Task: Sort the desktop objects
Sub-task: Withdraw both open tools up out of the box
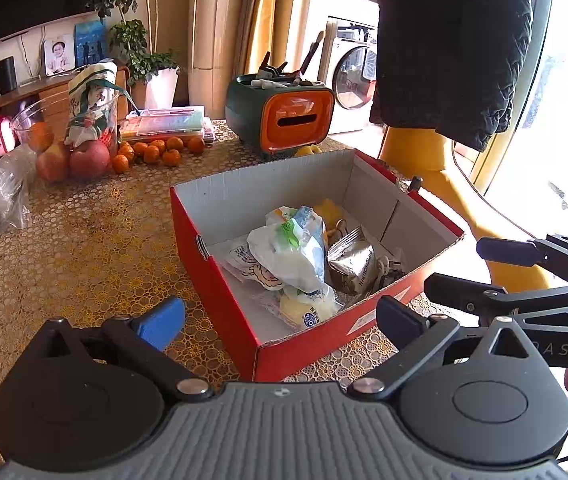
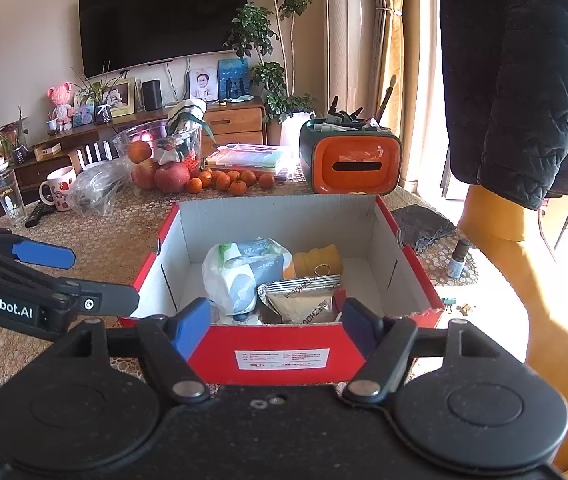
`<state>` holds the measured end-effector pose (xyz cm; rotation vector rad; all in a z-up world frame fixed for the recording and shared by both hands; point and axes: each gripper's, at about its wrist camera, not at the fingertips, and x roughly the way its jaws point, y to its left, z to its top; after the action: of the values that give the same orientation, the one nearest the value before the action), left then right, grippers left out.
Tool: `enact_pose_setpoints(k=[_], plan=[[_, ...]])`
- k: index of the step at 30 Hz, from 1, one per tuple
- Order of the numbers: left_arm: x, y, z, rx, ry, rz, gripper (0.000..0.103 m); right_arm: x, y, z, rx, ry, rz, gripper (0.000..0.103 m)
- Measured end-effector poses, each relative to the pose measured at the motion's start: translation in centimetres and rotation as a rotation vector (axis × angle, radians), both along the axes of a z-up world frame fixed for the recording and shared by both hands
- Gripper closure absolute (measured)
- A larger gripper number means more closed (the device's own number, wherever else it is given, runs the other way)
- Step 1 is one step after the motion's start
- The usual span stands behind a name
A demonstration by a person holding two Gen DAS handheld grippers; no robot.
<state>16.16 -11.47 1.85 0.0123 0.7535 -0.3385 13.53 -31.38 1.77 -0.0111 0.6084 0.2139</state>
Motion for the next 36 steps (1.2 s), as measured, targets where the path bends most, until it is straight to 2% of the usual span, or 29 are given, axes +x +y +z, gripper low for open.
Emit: enact_pose_setpoints(k=[6, 15, 25, 36], plan=[[-0.9, 0.1, 0.4, -0.005, -0.006, 0.004, 0.001, -0.7, -0.5, 0.2, 0.033, -0.01, -0.021, 0.009], [-2.0, 0.4, 0.4, -0.007, 0.004, 0.014, 0.001, -2.1, -0.7, 0.3, 0.056, -0.024, -0.038, 0.003], [-3.0, 0.9, 0.2, -0.031, 0.017, 0.022, 0.001, -3.5, -0.3, 0.6, 0.033, -0.037, -0.045, 0.002], [-2.9, 1.3, -0.2, -0.029, 0.034, 0.029, 0.001, -3.5, 0.1, 0.4, 0.021, -0.001, -0.052, 0.002]])
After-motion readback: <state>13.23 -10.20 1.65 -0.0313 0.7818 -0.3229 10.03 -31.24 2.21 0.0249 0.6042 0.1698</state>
